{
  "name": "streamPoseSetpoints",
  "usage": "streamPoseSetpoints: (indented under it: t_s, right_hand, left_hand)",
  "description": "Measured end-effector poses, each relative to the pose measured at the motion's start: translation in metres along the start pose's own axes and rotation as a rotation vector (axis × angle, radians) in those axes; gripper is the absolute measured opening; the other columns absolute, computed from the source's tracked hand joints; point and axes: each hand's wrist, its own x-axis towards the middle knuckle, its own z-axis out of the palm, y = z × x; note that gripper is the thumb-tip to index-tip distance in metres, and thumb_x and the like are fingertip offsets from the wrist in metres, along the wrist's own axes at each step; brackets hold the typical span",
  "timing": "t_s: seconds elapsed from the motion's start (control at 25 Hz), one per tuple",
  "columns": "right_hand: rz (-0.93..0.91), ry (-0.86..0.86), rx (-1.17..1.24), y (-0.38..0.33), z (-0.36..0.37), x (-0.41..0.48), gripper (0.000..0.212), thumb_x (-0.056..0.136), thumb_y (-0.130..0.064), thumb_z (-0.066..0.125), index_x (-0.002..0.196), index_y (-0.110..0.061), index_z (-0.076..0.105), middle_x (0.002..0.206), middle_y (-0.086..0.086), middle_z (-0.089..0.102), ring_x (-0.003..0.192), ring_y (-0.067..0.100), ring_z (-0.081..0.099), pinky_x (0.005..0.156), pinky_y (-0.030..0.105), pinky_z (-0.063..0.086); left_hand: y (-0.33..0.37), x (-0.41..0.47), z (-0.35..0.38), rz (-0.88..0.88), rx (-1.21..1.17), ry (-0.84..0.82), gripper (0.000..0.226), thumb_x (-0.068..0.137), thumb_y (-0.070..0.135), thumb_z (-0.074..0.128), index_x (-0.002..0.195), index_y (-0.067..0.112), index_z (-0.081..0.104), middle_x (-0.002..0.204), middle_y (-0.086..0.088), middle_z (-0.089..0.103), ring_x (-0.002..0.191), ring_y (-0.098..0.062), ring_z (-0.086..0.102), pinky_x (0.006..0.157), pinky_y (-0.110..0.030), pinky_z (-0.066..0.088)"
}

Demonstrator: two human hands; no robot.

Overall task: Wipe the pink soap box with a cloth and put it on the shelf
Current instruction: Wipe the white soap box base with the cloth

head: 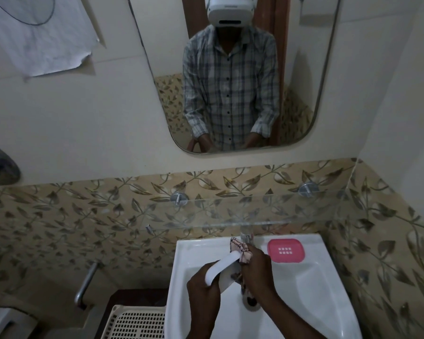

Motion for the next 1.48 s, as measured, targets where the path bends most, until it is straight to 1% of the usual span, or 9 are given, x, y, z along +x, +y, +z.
streamPoseSetpoints:
  t_s: [0.2,0.32,0.44,0.6,0.8,1.0,1.2,1.36,1.48]
  right_hand:
    - [-0.462,0.023,-0.359,-0.016,-0.014,0.008,0.036,0.082,0.004,0.069,0.114,-0.012,0.073,0.101,0.003,0.076,0.089,0.020,0.072,0.072,0.033,0.060]
    - [-0.570,0.116,-0.362,-0.030,0.000,-0.005,0.023,0.074,-0.002,0.080,0.094,-0.012,0.074,0.086,0.003,0.076,0.078,0.021,0.073,0.066,0.029,0.061]
    - [-0.717,0.095,-0.338,-0.026,0.003,-0.013,0.039,0.082,0.004,0.060,0.118,-0.007,0.070,0.116,0.007,0.073,0.110,0.021,0.067,0.093,0.031,0.057]
    - [-0.398,-0.022,-0.105,-0.022,-0.003,-0.015,0.054,0.083,0.013,0.057,0.133,-0.007,0.058,0.126,0.006,0.068,0.121,0.022,0.062,0.101,0.022,0.046]
    - [-0.736,0.059,-0.188,-0.035,-0.004,-0.019,0.047,0.084,-0.006,0.041,0.119,-0.012,0.071,0.119,0.001,0.071,0.114,0.013,0.062,0.101,0.026,0.047]
    - [-0.075,-0.010,0.157,-0.028,0.004,-0.017,0.041,0.083,0.009,0.058,0.113,-0.014,0.072,0.095,-0.006,0.076,0.089,0.008,0.072,0.071,0.011,0.052]
    - [-0.273,-0.060,-0.127,-0.035,-0.004,-0.010,0.032,0.087,0.000,0.059,0.113,-0.012,0.071,0.101,-0.002,0.075,0.096,0.017,0.071,0.080,0.028,0.056]
    - [-0.456,-0.090,-0.247,-0.040,-0.002,-0.019,0.038,0.097,-0.029,0.046,0.127,-0.017,0.066,0.123,-0.002,0.070,0.115,0.013,0.063,0.098,0.029,0.049]
    - [-0.393,-0.132,-0.115,-0.032,0.001,-0.020,0.043,0.088,-0.009,0.049,0.128,-0.013,0.065,0.126,-0.001,0.068,0.118,0.013,0.062,0.100,0.025,0.047]
  left_hand:
    - [0.020,0.026,0.001,-0.104,0.343,-0.150,0.024,0.082,0.028,0.066,0.104,0.023,0.076,0.101,0.008,0.077,0.093,-0.010,0.069,0.081,-0.026,0.051]
    - [0.023,0.035,0.007,-0.123,0.443,-0.149,0.011,0.084,0.024,0.058,0.082,0.018,0.067,0.091,-0.001,0.076,0.087,-0.021,0.070,0.070,-0.033,0.052]
    - [0.017,0.042,0.002,-0.083,0.420,-0.114,0.018,0.077,0.020,0.052,0.059,0.019,0.050,0.072,-0.007,0.072,0.072,-0.027,0.068,0.056,-0.034,0.044]
    - [0.009,0.041,0.003,-0.045,0.427,-0.016,0.014,0.081,0.009,0.057,0.072,0.009,0.068,0.076,-0.006,0.074,0.071,-0.024,0.068,0.059,-0.032,0.045]
    - [0.006,0.039,0.002,0.015,0.327,-0.057,0.017,0.075,0.019,0.056,0.059,0.015,0.058,0.061,-0.001,0.070,0.053,-0.007,0.058,0.047,-0.018,0.032]
    - [0.003,0.013,0.010,-0.057,0.066,0.058,0.012,0.082,0.020,0.070,0.083,0.032,0.074,0.075,0.016,0.074,0.071,0.002,0.069,0.061,-0.008,0.047]
    - [0.012,0.020,0.010,-0.231,0.108,0.076,0.035,0.083,0.025,0.071,0.118,0.027,0.065,0.096,0.007,0.074,0.082,-0.004,0.069,0.068,-0.017,0.051]
    - [0.019,0.031,0.003,-0.168,0.331,-0.067,0.016,0.081,0.008,0.054,0.067,0.013,0.060,0.066,-0.001,0.069,0.062,-0.018,0.066,0.055,-0.037,0.050]
    - [0.009,0.027,0.000,-0.127,0.314,0.037,0.020,0.079,-0.003,0.057,0.071,0.011,0.069,0.068,0.000,0.072,0.063,-0.019,0.065,0.060,-0.039,0.050]
